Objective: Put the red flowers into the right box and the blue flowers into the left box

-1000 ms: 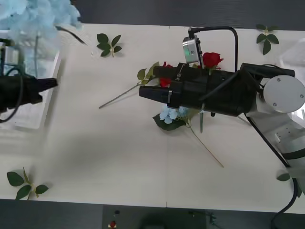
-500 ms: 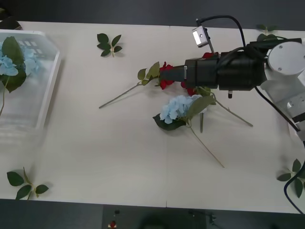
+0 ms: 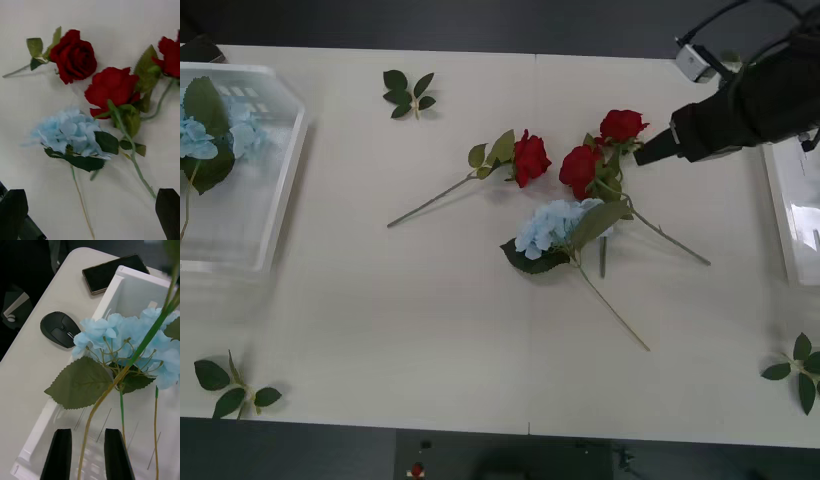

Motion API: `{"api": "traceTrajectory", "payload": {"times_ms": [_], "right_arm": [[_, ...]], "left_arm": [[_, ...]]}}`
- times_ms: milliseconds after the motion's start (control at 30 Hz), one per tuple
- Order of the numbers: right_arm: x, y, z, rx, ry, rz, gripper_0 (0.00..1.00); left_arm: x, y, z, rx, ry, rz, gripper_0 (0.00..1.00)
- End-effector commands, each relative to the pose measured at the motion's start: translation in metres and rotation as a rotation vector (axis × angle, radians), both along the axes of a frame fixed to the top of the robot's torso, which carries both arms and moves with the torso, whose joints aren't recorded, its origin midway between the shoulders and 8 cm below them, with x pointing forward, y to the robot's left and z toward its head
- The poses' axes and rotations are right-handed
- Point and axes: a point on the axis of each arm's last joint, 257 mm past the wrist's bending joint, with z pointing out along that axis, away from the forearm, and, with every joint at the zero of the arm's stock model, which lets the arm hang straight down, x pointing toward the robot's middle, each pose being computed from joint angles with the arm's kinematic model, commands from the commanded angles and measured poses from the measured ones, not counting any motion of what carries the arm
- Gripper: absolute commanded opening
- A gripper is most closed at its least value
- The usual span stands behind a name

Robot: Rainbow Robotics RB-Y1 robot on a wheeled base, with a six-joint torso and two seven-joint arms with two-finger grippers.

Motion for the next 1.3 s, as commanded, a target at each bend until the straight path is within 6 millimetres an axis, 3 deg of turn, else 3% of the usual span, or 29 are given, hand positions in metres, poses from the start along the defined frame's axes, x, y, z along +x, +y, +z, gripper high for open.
{"api": "traceTrajectory", "payload": {"times_ms": [33,133,200,333,400,667,700,833,1033,1300], "right_arm": [[0.005,-0.027,0.007,-0.043,0.045,-0.137,1.0],[0.007,-0.035,0.003,-0.026,0.09,-0.225,1.0],[0.014,-0.039,0.001,0.027,0.126,-0.311,1.0],[0.029,-0.036,-0.003,0.106,0.142,-0.403,1.0],[0.041,-0.034,-0.009,0.143,0.137,-0.452,1.0],[0.083,-0.029,-0.041,0.12,0.034,-0.543,1.0],[0.088,-0.026,-0.046,0.126,0.032,-0.569,1.0],[0.107,-0.018,-0.059,0.13,0.013,-0.649,1.0],[0.136,-0.016,-0.068,0.147,0.0,-0.79,1.0],[0.157,-0.013,-0.078,0.114,-0.036,-0.888,1.0]], "left_arm": [[-0.002,0.011,0.015,0.059,-0.018,-0.003,1.0],[-0.003,0.001,0.012,0.073,-0.01,-0.048,1.0],[-0.001,-0.024,0.011,0.084,0.011,-0.142,1.0],[-0.005,-0.084,0.011,0.037,0.057,-0.299,1.0],[-0.004,-0.129,0.018,-0.006,0.057,-0.398,1.0],[0.018,-0.225,0.037,-0.023,0.028,-0.603,1.0],[0.023,-0.246,0.038,-0.01,0.03,-0.645,1.0],[0.045,-0.309,0.031,0.061,0.041,-0.742,1.0],[0.078,-0.385,0.01,0.296,0.062,-0.797,1.0],[0.105,-0.457,-0.033,0.631,0.073,-0.877,1.0]]}}
